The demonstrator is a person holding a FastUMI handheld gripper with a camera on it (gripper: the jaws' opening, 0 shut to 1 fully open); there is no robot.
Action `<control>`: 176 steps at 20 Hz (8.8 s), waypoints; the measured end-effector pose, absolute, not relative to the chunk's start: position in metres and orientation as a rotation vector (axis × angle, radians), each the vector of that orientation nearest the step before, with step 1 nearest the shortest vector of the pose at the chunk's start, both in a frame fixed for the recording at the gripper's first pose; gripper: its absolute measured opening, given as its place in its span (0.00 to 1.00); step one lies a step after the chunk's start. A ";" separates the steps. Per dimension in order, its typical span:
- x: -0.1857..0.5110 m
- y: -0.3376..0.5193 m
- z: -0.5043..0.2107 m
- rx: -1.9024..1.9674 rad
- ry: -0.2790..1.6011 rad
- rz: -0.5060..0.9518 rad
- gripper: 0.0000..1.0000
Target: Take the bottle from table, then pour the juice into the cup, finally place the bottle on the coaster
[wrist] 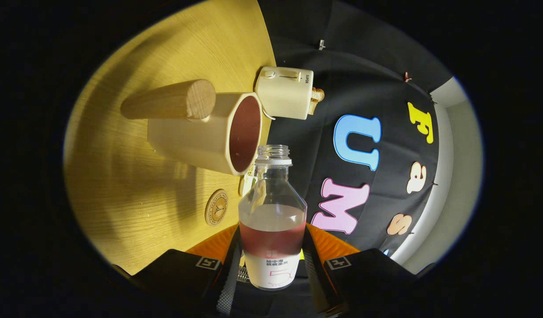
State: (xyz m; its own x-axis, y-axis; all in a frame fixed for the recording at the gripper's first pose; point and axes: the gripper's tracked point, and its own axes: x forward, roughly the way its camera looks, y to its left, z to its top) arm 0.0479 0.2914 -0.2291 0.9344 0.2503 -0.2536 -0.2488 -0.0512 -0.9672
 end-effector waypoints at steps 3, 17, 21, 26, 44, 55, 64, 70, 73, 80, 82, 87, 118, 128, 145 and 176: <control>0.051 0.290 -0.230 -1.589 -0.008 0.405 0.71; 0.055 0.293 -0.226 -1.701 -0.079 0.422 0.71; 0.057 0.296 -0.225 -1.721 -0.099 0.429 0.71; 0.058 0.301 -0.224 -1.756 -0.133 0.439 0.71; 0.062 0.306 -0.220 -1.826 -0.198 0.453 0.71; 0.063 0.305 -0.222 -1.858 -0.231 0.467 0.71; 0.065 0.308 -0.217 -1.869 -0.260 0.467 0.71; 0.065 0.308 -0.217 -1.879 -0.265 0.467 0.71; 0.062 0.309 -0.217 -1.898 -0.283 0.478 0.71; 0.060 0.313 -0.212 -1.928 -0.326 0.487 0.71; 0.061 0.312 -0.210 -1.933 -0.332 0.483 0.71; 0.061 0.316 -0.205 -1.961 -0.364 0.488 0.71; 0.067 0.338 -0.188 -2.107 -0.605 0.531 0.71; 0.064 0.337 -0.185 -2.134 -0.637 0.536 0.71; 0.066 0.314 -0.193 -1.921 -0.395 0.515 0.71; 0.110 0.262 -0.148 0.043 0.123 0.393 0.72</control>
State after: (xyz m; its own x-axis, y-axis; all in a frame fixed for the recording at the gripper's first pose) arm 0.1096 0.2622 -0.1479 0.9162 0.3849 -0.1116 -0.3797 0.9228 0.0657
